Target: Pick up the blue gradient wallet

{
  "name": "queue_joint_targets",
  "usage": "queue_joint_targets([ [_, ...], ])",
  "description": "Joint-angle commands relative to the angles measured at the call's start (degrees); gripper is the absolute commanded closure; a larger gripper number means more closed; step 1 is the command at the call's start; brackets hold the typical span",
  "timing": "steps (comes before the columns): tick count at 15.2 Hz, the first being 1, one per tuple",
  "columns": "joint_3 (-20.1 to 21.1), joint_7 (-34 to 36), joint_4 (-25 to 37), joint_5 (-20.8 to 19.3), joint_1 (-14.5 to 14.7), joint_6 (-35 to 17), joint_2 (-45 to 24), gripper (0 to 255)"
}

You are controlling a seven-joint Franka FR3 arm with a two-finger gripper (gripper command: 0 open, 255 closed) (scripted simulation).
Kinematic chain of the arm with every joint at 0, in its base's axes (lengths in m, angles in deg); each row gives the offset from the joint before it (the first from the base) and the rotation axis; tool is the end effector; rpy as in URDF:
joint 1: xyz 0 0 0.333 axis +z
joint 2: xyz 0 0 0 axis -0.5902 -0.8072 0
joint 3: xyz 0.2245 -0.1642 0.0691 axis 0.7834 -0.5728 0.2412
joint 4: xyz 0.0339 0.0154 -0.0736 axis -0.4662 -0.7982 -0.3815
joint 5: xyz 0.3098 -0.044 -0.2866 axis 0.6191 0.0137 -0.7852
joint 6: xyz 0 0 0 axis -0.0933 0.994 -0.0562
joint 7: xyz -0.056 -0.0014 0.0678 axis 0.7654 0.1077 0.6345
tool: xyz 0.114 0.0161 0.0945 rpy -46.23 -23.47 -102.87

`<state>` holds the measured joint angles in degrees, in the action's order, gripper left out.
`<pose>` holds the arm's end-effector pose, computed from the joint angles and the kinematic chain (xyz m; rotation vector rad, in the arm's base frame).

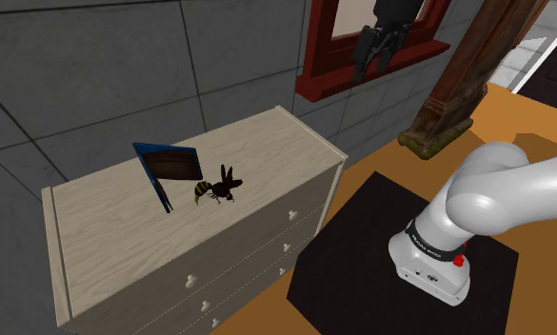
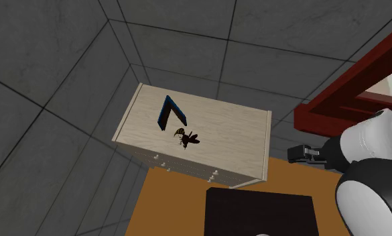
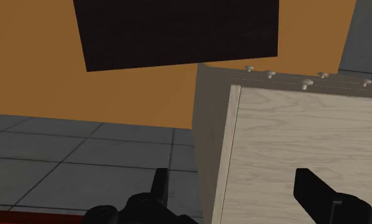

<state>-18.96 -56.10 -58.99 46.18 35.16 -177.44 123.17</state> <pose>0.3504 0.0313 0.5618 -3.1345 0.1359 -0.0966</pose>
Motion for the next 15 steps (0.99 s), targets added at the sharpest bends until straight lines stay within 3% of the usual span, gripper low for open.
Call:
queue_joint_targets([
  [1,0.0,0.0,0.0,0.0,0.0,0.0,0.0,0],
  [9,10.3,11.1,3.2,5.2,1.7,-5.6,-7.9,0],
  [15,18.1,19.5,8.5,6.5,2.0,-9.6,-16.5,0],
])
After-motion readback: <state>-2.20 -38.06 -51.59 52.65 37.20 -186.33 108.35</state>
